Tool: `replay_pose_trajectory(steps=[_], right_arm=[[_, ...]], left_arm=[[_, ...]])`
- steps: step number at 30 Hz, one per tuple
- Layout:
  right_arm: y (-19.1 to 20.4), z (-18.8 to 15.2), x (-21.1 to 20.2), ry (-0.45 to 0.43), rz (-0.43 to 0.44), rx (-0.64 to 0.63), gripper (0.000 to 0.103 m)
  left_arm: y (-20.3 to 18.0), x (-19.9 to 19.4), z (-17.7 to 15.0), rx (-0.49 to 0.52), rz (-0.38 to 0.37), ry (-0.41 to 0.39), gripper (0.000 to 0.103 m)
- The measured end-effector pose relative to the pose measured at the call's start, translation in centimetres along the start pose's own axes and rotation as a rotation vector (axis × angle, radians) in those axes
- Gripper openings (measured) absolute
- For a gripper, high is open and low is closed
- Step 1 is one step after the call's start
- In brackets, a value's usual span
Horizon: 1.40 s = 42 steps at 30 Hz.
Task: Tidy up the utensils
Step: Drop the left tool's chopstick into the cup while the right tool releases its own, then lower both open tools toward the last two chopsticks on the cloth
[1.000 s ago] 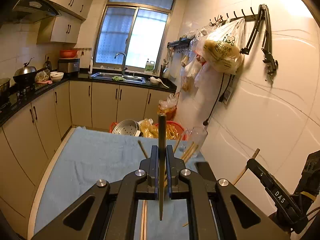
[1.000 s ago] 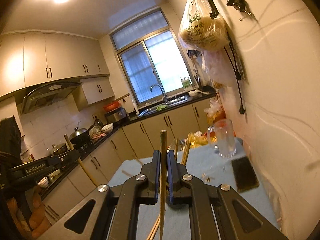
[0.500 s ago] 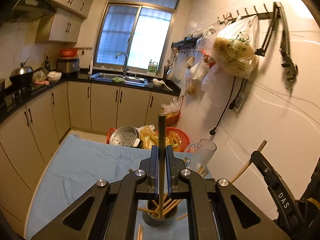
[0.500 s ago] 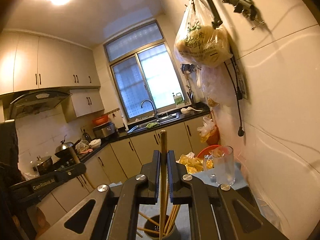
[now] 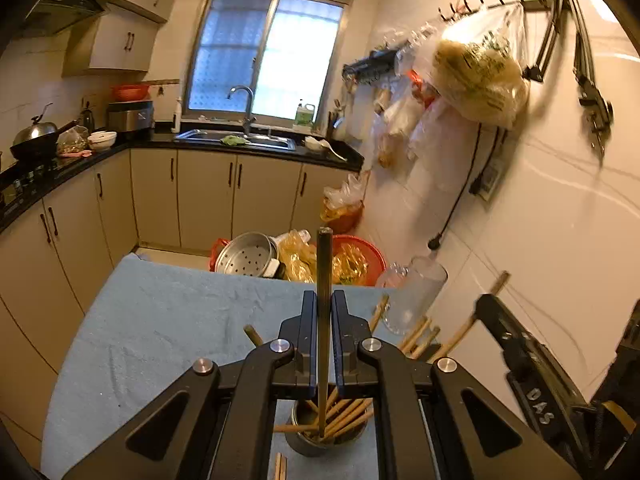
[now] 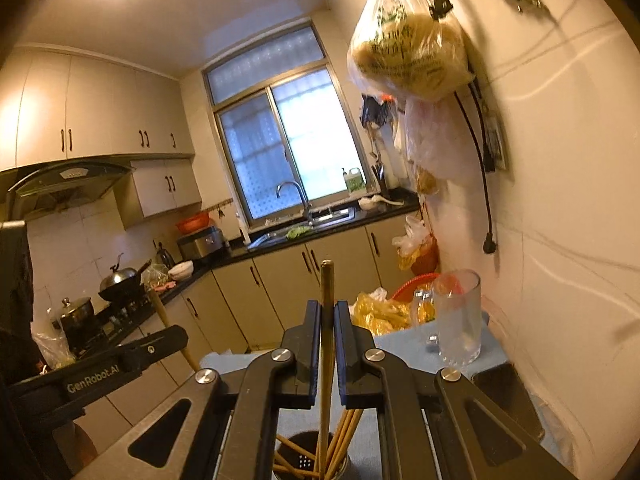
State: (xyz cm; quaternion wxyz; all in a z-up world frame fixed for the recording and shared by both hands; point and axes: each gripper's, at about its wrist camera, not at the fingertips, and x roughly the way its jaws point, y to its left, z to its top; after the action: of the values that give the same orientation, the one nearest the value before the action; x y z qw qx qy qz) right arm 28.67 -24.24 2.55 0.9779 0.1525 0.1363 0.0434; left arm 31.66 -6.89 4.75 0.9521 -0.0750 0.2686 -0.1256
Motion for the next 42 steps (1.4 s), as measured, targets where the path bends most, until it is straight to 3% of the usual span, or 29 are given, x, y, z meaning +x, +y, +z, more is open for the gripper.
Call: replay_pose_trajectory(steps=[8, 19, 21, 22, 25, 26, 31, 35, 42], right_arm=[[-0.7, -2.3, 1.5, 0.060, 0.009, 0.018, 0.008], [-2.0, -4.0, 2.3, 0.143, -0.006, 0.053, 0.011], [-2.0, -3.9, 2.4, 0.176, -0.004, 0.051, 0.013], [-2.1, -3.8, 2.3, 0.200, -0.008, 0.059, 0.013], [-2.1, -3.4, 0.8, 0.222, 0.020, 0.110, 0.018], [-1.9, -3.1, -0.4, 0.212, -0.001, 0.097, 0.023], [-0.8, -3.8, -5.6, 0.213, 0.051, 0.091, 0.029], [0.9, -7.6, -9.8, 0.294, 0.091, 0.032, 0.029], [1.5, -14.3, -13.9, 0.421, 0.142, 0.031, 0.029]], left_arm=[[0.0, 1.0, -2.0, 0.068, 0.040, 0.020, 0.008], [1.2, 2.9, -2.4, 0.046, 0.057, 0.061, 0.009], [1.5, 2.4, -2.5, 0.028, 0.066, 0.074, 0.017], [1.8, 2.1, -2.5, 0.018, 0.065, 0.075, 0.031], [2.9, -0.6, -2.4, -0.040, 0.046, 0.053, 0.058], [3.4, -2.1, -2.4, -0.057, 0.051, 0.031, 0.060], [5.2, -8.2, -4.1, -0.101, 0.069, 0.042, 0.061], [6.7, -13.4, -8.6, -0.113, 0.113, 0.061, 0.063], [7.9, -16.8, -15.8, -0.146, 0.119, 0.157, 0.063]])
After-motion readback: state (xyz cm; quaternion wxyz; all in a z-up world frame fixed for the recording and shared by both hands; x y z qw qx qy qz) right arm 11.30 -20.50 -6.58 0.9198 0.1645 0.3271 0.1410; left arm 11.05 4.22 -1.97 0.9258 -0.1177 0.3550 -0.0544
